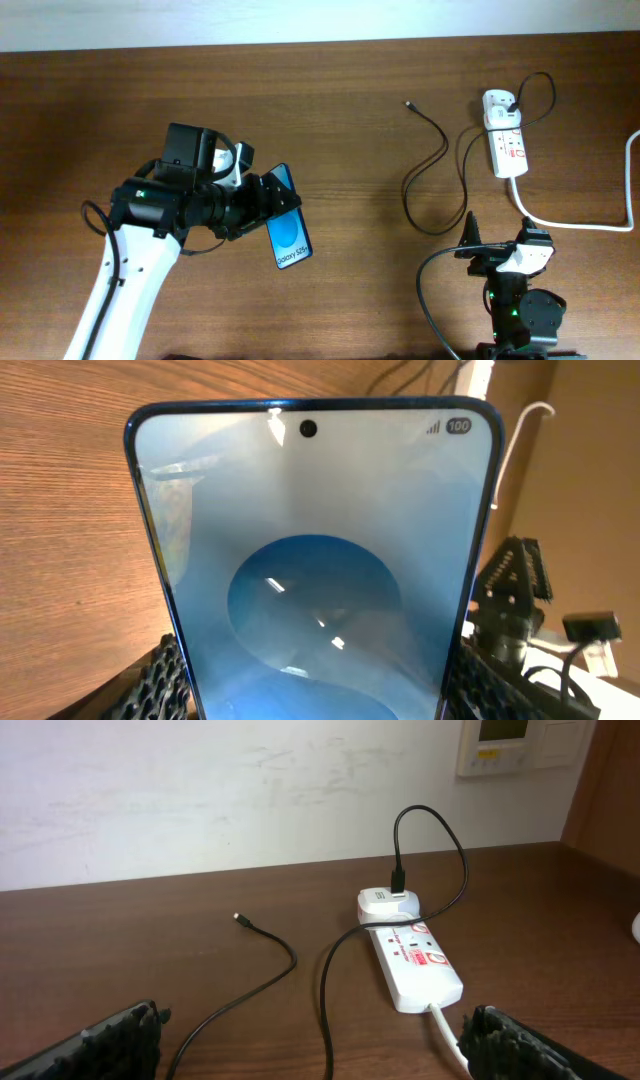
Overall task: Plug charger to phone and switch on socket
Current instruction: 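Lift the phone with the left gripper and tilt it upright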
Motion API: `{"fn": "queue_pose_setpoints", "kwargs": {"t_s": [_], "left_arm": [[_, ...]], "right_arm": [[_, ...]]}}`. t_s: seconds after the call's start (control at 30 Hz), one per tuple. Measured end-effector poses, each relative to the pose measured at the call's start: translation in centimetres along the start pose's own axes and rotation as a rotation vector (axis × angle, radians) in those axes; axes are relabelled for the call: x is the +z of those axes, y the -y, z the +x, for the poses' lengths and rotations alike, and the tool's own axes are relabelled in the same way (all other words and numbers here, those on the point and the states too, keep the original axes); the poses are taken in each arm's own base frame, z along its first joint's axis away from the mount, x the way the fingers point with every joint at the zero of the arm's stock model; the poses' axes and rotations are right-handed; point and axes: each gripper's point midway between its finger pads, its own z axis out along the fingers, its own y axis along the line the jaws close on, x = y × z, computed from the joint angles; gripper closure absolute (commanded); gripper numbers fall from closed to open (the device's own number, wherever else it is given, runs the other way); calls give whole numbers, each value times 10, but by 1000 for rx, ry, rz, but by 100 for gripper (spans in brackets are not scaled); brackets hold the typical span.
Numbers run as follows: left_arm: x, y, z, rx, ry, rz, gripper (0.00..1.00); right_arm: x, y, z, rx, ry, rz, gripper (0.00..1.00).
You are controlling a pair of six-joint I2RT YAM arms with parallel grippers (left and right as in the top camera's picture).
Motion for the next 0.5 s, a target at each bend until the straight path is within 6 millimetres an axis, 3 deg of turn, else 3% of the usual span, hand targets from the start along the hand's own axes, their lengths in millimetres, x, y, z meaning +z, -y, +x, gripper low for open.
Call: {"fn": "queue_pose_setpoints", "kwargs": {"t_s": [0.5], "left_arm": [[-3,-25,-19,-245,124,-137,60]], "right_arm": [[0,0,0,0,0,0,2]]}}
